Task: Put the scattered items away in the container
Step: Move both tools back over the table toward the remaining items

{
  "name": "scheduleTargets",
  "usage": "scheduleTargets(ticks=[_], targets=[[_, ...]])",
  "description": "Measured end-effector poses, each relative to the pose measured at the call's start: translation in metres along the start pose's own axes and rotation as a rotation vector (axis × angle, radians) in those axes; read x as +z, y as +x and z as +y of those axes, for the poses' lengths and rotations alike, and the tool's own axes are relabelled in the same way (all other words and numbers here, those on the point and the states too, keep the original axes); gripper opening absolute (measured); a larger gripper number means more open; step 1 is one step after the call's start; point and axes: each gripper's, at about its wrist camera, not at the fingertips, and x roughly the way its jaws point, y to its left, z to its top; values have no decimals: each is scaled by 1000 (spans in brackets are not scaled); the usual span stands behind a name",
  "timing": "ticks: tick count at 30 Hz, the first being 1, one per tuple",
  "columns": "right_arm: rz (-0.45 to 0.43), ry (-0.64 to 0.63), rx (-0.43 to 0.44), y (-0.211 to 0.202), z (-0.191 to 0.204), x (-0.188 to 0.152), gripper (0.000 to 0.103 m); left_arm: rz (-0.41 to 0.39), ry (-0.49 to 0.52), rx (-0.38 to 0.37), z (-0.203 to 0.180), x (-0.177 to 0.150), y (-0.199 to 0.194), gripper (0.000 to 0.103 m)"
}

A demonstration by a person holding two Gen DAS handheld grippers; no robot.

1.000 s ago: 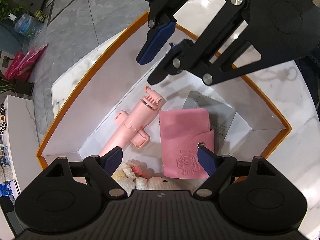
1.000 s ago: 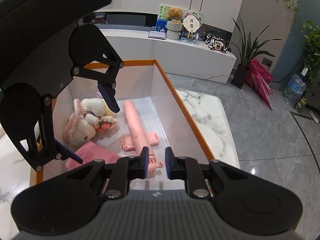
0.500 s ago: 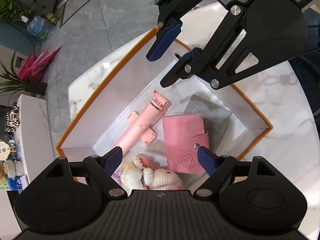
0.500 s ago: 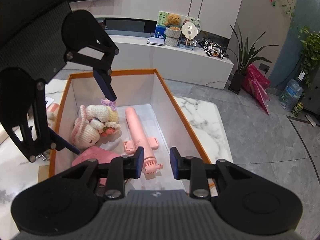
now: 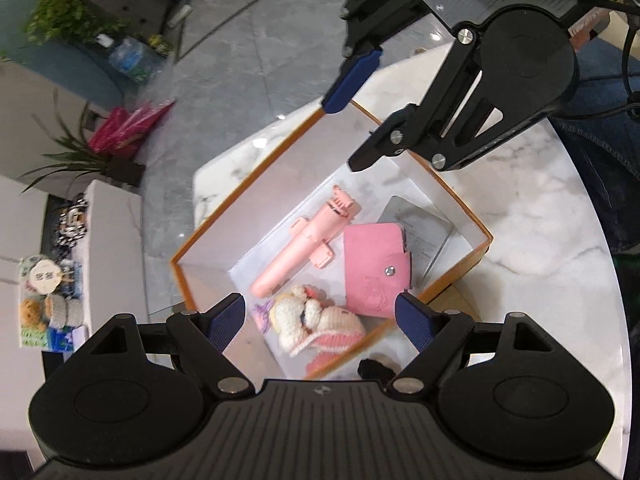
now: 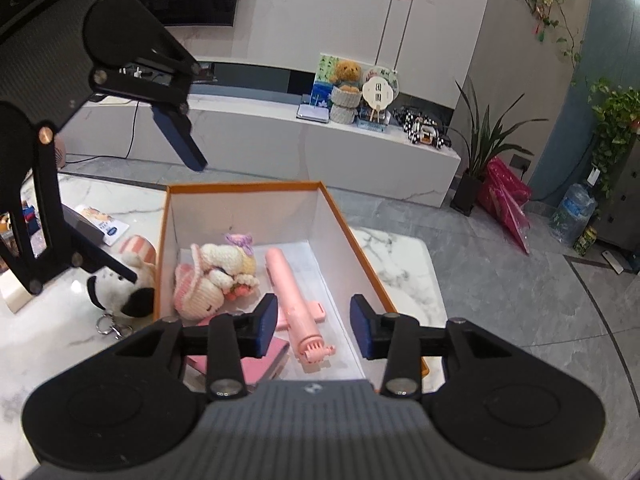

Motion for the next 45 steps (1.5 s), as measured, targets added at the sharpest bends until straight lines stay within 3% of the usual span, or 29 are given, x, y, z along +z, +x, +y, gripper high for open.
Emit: scheduleTargets(ticks=[13,28,36,45], targets=[[-89,-13,0,-40,24,19,51,-198,-326,225,24,-45,-81,97],[-208,21,77,-51,63,36,63,-379,-885,492,16,-133,-169,98],[-308,69,134,-42,83,33,69,-352,-1069,612,-20,-188,-157,99],[-320,55,170,-19,106,3,75,-346,-1260,602,-59,-237,-111,99]])
